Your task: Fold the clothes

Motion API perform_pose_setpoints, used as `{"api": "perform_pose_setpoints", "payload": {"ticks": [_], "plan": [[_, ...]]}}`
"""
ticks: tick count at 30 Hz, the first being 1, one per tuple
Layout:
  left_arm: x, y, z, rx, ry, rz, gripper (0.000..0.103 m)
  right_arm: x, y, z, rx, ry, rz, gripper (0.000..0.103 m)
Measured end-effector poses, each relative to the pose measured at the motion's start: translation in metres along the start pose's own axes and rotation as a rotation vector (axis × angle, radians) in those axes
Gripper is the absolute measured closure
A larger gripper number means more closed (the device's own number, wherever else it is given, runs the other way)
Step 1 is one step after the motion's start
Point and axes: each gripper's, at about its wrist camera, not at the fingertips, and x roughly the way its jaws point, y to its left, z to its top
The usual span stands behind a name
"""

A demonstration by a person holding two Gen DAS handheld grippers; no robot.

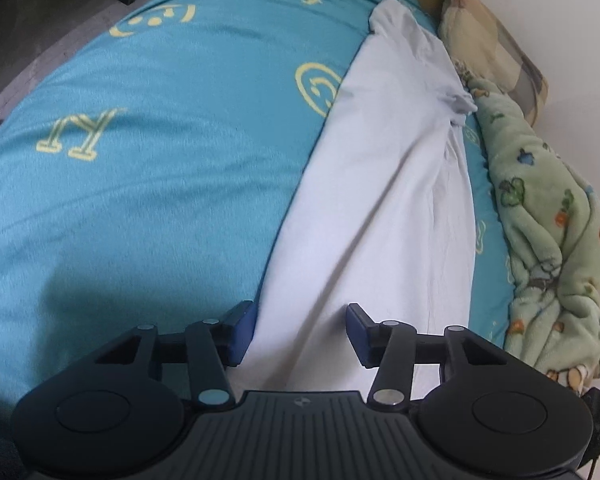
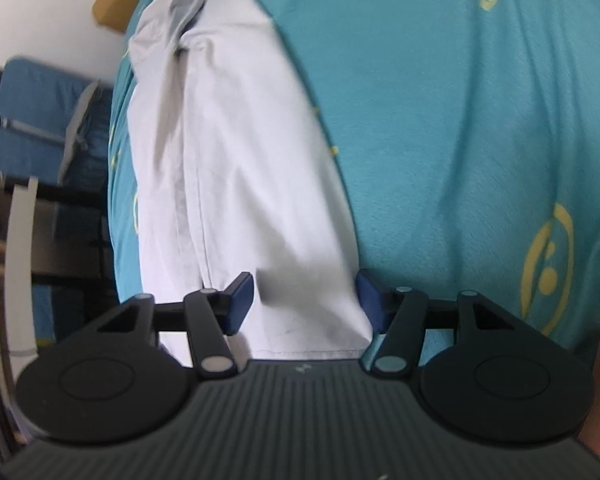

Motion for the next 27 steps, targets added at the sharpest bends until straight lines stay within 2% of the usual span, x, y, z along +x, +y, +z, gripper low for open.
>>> {"api": "perform_pose_setpoints", "payload": {"ticks": [3,4,6,7,8,9,10,14,19,23,27], "plan": [[0.003,-0.003,-0.004,0.004,0.023,0.004,0.050,-0.002,0.004,-0.009,-0.008,-0.032,-0.063,0.046],[0.004,-0.004,-0.003,0.009,0.030,0.013,0.053,-0.001,0.009,-0.012,-0.036,-0.032,-0.090,0.046],[0.007,-0.005,-0.002,0.014,0.045,0.035,0.071,0.003,0.019,-0.020,-0.100,-0.023,-0.139,0.046],[0.008,-0.004,-0.001,0.003,0.051,0.047,0.089,0.004,0.023,-0.023,-0.128,-0.018,-0.155,0.050],[0.008,-0.002,0.000,-0.012,0.054,0.052,0.095,0.006,0.027,-0.026,-0.155,-0.013,-0.170,0.072],[0.004,-0.001,0.001,-0.026,0.044,0.043,0.096,0.005,0.030,-0.027,-0.171,-0.010,-0.172,0.088],[-0.003,-0.001,0.002,-0.039,0.022,0.022,0.099,0.000,0.030,-0.028,-0.166,-0.019,-0.156,0.093],[-0.040,-0.010,0.010,-0.063,-0.053,-0.055,0.099,-0.030,0.031,-0.029,-0.125,-0.062,-0.061,0.096],[-0.109,-0.049,0.021,-0.021,-0.162,-0.146,0.100,-0.094,0.050,-0.029,-0.140,-0.161,0.092,0.097],[-0.159,-0.080,0.007,0.031,-0.215,-0.206,0.100,-0.140,0.061,-0.037,-0.163,-0.237,0.160,0.097],[-0.189,-0.088,-0.023,0.046,-0.231,-0.220,0.100,-0.177,0.049,-0.053,-0.155,-0.286,0.196,0.097]]}}
